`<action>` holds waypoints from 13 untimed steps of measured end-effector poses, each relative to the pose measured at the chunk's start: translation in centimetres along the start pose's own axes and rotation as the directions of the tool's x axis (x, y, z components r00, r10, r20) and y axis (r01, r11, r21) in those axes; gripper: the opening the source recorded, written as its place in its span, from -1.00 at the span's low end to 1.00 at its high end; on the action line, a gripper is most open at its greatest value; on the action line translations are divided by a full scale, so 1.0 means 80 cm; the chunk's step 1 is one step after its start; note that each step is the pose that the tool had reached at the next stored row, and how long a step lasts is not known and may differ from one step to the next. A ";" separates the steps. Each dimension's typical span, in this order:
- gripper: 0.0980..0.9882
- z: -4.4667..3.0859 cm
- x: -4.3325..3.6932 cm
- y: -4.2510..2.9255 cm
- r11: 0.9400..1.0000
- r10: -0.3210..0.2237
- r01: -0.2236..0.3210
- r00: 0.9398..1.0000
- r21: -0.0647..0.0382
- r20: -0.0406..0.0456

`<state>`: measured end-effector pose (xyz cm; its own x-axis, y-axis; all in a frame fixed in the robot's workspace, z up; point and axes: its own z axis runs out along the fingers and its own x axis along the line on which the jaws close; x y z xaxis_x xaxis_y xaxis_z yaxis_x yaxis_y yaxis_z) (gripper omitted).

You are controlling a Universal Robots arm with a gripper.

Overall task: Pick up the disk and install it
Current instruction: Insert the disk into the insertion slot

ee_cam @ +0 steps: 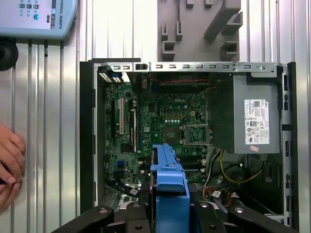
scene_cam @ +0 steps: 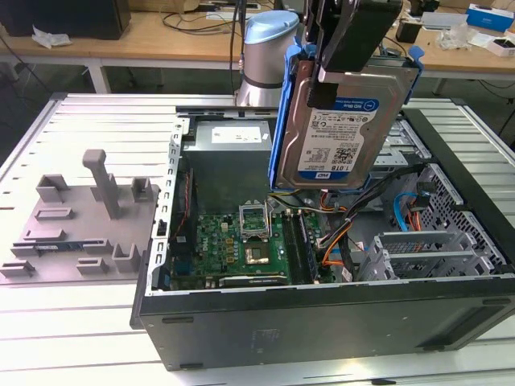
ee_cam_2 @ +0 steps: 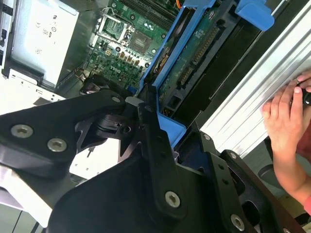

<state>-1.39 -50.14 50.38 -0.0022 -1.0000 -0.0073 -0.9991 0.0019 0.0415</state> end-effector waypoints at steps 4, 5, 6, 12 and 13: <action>-0.40 0.0000 0.000 -0.0001 1.000 0.000 0.000 1.000 0.001 0.000; -0.40 0.0002 -0.001 -0.0001 1.000 0.000 0.000 1.000 0.004 0.000; -0.40 0.0009 -0.001 -0.0002 1.000 0.000 0.000 1.000 0.006 0.000; -0.40 0.0086 0.000 -0.0005 1.000 -0.001 0.001 1.000 0.024 0.017; -0.40 0.0091 0.001 -0.0005 1.000 -0.001 0.001 1.000 0.025 0.017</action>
<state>-1.38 -50.18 49.65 -0.0017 -0.9997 -0.0239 -0.9999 0.0013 0.0169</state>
